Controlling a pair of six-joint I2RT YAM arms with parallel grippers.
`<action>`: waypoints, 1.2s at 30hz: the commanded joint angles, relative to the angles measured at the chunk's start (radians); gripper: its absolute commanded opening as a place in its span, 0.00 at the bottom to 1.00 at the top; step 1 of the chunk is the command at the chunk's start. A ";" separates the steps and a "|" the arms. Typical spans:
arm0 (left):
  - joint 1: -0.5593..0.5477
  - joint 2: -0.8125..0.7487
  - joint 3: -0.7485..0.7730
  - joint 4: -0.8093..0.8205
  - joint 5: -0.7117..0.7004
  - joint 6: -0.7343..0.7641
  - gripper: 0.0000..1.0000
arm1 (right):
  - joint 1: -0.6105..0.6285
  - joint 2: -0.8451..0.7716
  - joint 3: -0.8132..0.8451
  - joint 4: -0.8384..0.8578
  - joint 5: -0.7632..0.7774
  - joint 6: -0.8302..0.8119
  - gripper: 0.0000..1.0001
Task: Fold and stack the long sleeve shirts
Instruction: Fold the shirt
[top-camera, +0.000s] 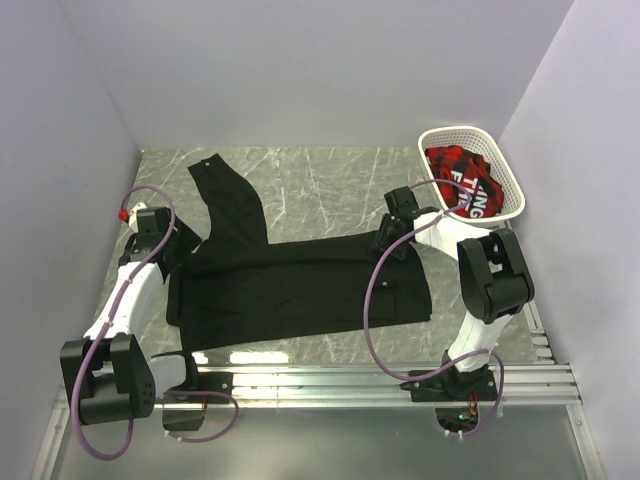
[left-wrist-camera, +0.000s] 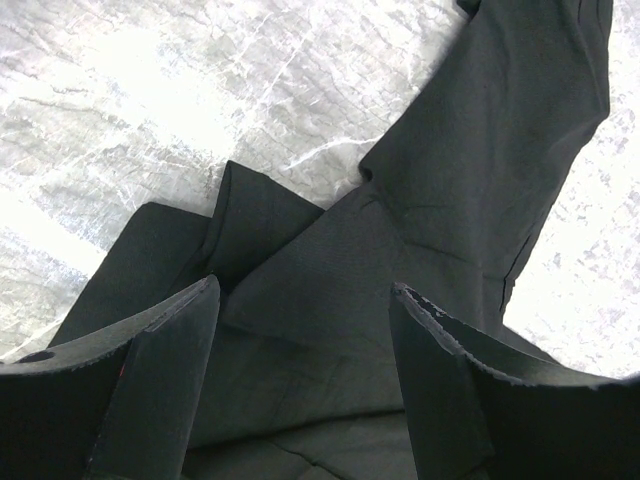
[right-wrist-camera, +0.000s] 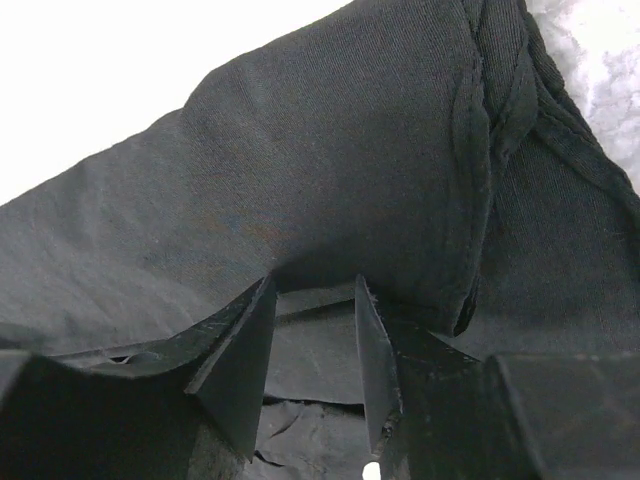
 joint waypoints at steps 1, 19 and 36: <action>-0.001 0.008 0.011 0.023 -0.001 0.012 0.74 | 0.006 -0.020 -0.026 -0.048 0.031 -0.027 0.45; -0.001 0.273 0.275 0.124 0.048 -0.005 0.83 | 0.046 -0.230 -0.032 -0.041 0.048 -0.131 0.55; -0.058 0.818 0.657 0.243 0.174 0.162 0.77 | 0.085 -0.449 -0.132 0.038 -0.031 -0.187 0.76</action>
